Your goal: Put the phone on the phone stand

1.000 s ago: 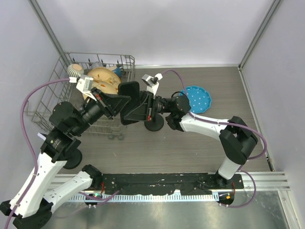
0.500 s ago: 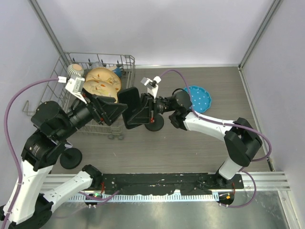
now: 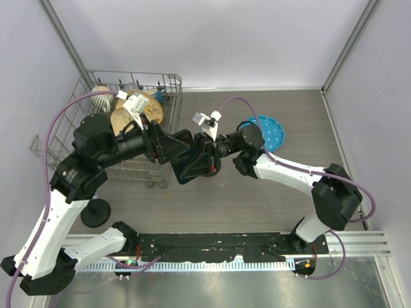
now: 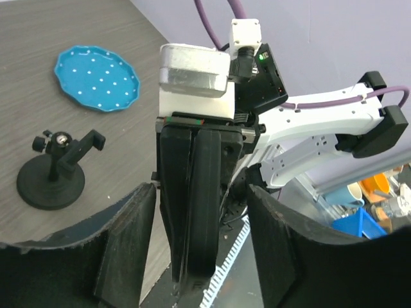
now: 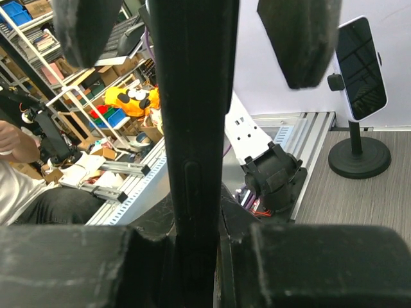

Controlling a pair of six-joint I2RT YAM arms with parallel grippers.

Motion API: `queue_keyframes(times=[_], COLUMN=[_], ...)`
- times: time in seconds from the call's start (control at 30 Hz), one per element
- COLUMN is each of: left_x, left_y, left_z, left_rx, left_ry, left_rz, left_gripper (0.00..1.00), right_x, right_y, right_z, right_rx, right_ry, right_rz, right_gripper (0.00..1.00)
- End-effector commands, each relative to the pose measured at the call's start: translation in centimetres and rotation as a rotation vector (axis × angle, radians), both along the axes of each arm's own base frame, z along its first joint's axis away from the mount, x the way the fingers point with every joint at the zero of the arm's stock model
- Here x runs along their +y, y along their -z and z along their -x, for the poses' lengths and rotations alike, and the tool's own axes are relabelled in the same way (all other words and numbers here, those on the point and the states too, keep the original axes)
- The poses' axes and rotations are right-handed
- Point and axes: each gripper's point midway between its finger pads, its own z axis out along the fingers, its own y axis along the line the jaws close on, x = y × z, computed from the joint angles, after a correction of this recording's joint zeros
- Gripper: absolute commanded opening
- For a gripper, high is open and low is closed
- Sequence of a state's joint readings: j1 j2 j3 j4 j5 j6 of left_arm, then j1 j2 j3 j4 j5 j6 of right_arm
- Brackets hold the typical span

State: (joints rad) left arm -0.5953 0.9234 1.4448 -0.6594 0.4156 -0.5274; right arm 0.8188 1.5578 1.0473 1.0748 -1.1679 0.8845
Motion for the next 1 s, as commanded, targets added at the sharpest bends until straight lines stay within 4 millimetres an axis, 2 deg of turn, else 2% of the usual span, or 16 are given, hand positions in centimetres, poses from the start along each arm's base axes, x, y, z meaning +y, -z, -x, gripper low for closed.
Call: queue_keyframes(times=[0.0,0.03,0.13,0.3,0.43,0.8,0.9,0.93,0.97], left_x=[-1.5,-1.6,-1.8,-1.2,-0.5,-1.8,-1.9,-1.8,-1.5], left_y=[-2.3,-2.2,-2.0,-1.5,-1.6,-0.5,-0.5,-0.5,-0.3], left_z=[1.2,1.2,1.3,1.3,1.6,0.4,0.2,0.1,-0.4], left_rx=[-0.036,-0.029,-0.026,-0.022,-0.044,0.02,0.018,0.018,0.017], left_ry=[0.12,0.128,0.142,0.124,0.097,0.12,0.12,0.111,0.079], left_rz=[0.061,0.059,0.054,0.016,0.008,-0.014,-0.016,-0.021,-0.03], left_gripper=[0.55,0.46,0.39,0.41,0.48,0.35,0.13,0.0,0.0], right_x=[-1.6,-1.6,-1.7,-1.7,-1.7,-1.0,-0.7,-0.5,-0.3], right_y=[-3.2,-3.2,-3.4,-3.5,-3.4,-2.9,-2.7,-2.6,-2.3], right_z=[1.5,1.6,1.7,1.6,1.6,0.7,0.1,-0.2,-0.5], right_rx=[-0.124,-0.123,-0.128,-0.124,-0.121,-0.116,-0.114,-0.129,-0.115], right_ry=[-0.004,-0.006,-0.003,0.002,0.001,0.044,0.074,0.088,0.097], right_rz=[-0.112,-0.111,-0.116,-0.116,-0.114,-0.074,-0.055,-0.055,-0.032], right_gripper=[0.01,0.01,0.01,0.01,0.01,0.01,0.01,0.01,0.02])
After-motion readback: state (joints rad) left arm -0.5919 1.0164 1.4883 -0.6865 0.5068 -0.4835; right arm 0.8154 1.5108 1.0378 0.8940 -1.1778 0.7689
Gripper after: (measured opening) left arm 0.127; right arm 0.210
